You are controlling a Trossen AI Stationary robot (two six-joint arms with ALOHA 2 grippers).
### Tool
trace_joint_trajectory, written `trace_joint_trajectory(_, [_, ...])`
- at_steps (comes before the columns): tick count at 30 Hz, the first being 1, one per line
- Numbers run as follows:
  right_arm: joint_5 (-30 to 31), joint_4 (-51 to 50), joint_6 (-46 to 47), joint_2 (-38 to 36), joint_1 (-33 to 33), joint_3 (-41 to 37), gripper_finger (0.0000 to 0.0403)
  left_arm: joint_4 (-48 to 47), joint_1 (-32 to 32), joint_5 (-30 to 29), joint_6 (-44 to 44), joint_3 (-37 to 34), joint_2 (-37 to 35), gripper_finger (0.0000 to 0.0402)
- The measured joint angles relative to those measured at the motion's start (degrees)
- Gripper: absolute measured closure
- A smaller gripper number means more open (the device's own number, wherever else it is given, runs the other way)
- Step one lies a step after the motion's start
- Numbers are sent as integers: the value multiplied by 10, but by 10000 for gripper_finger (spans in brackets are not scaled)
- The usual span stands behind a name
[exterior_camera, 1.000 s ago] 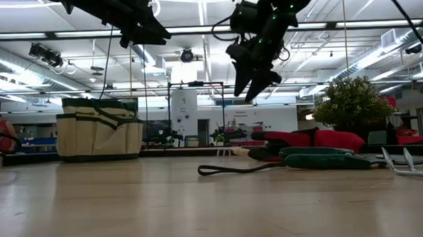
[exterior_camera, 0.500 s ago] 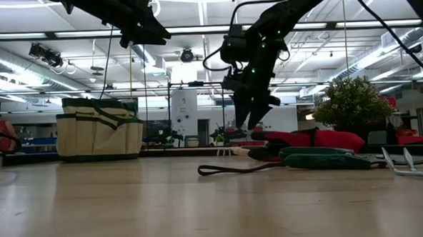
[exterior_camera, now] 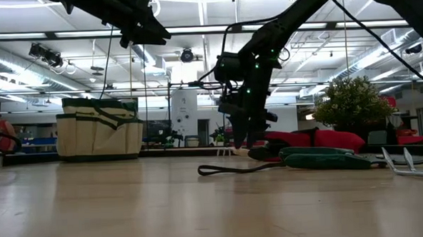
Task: Pick & Place Garden tools in Gardening bag
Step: Put the top brown hand rake into the gardening bag
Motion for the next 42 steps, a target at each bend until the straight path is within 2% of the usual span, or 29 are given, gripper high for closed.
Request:
trace_joint_trajectory(14, [22, 20, 0, 22, 1, 0, 177, 0, 0, 0, 0, 0, 0, 230])
trace_joint_trajectory(31, [9, 20, -4, 22, 1, 0, 301, 0, 0, 0, 0, 0, 0, 230])
trace_joint_trajectory(37, [6, 20, -3, 22, 1, 0, 326, 0, 0, 0, 0, 0, 0, 230])
trace_joint_trajectory(42, [5, 20, -2, 21, 1, 0, 330, 0, 0, 0, 0, 0, 0, 230])
